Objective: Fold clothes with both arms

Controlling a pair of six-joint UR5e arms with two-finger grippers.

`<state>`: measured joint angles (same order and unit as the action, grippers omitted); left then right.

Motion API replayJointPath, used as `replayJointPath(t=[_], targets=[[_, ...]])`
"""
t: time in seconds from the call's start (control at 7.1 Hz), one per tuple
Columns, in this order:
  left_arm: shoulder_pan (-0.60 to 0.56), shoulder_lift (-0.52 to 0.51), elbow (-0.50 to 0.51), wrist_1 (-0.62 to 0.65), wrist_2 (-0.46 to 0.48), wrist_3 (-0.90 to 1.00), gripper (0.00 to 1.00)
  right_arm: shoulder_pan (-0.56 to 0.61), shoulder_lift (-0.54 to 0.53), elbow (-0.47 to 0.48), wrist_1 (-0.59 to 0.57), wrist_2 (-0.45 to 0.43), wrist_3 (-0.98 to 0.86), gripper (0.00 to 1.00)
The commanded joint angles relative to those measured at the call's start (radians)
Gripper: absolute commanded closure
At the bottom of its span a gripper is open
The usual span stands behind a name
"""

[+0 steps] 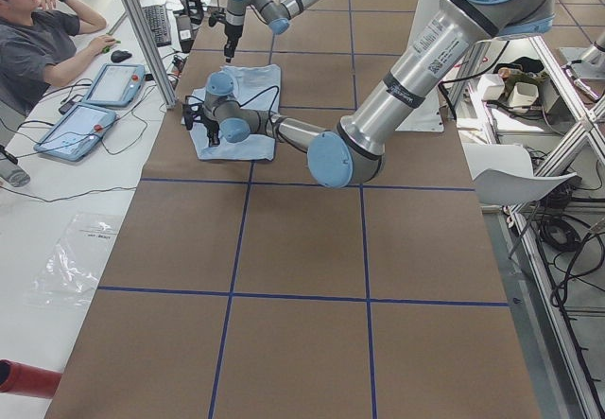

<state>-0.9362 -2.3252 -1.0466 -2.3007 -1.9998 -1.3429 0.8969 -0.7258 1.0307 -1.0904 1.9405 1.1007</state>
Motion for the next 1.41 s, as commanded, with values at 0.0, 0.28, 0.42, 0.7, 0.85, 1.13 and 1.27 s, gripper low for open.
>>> replayJointPath(t=[0.0, 0.28, 0.42, 0.7, 0.85, 1.13, 1.27], targets=[[-0.015, 0.016, -0.047, 0.012, -0.004, -0.001, 0.01, -0.038, -0.137, 0.145, 0.043, 0.000, -0.001, 0.00], [-0.020, 0.059, -0.122, 0.018, -0.007, -0.002, 0.01, -0.110, -0.268, 0.323, 0.035, 0.006, 0.019, 0.00], [-0.021, 0.066, -0.127, 0.018, -0.008, -0.002, 0.01, -0.122, -0.312, 0.369, 0.030, 0.006, 0.021, 0.00], [-0.021, 0.066, -0.130, 0.018, -0.008, -0.002, 0.01, -0.125, -0.323, 0.374, 0.023, 0.008, 0.021, 0.02], [-0.021, 0.067, -0.130, 0.018, -0.008, -0.002, 0.01, -0.137, -0.320, 0.371, 0.005, 0.008, 0.021, 0.04], [-0.021, 0.073, -0.130, 0.018, -0.008, -0.001, 0.01, -0.147, -0.320, 0.364, 0.001, 0.008, 0.021, 0.18], [-0.021, 0.073, -0.130, 0.018, -0.008, -0.001, 0.01, -0.156, -0.322, 0.364, -0.005, 0.008, 0.019, 0.31]])
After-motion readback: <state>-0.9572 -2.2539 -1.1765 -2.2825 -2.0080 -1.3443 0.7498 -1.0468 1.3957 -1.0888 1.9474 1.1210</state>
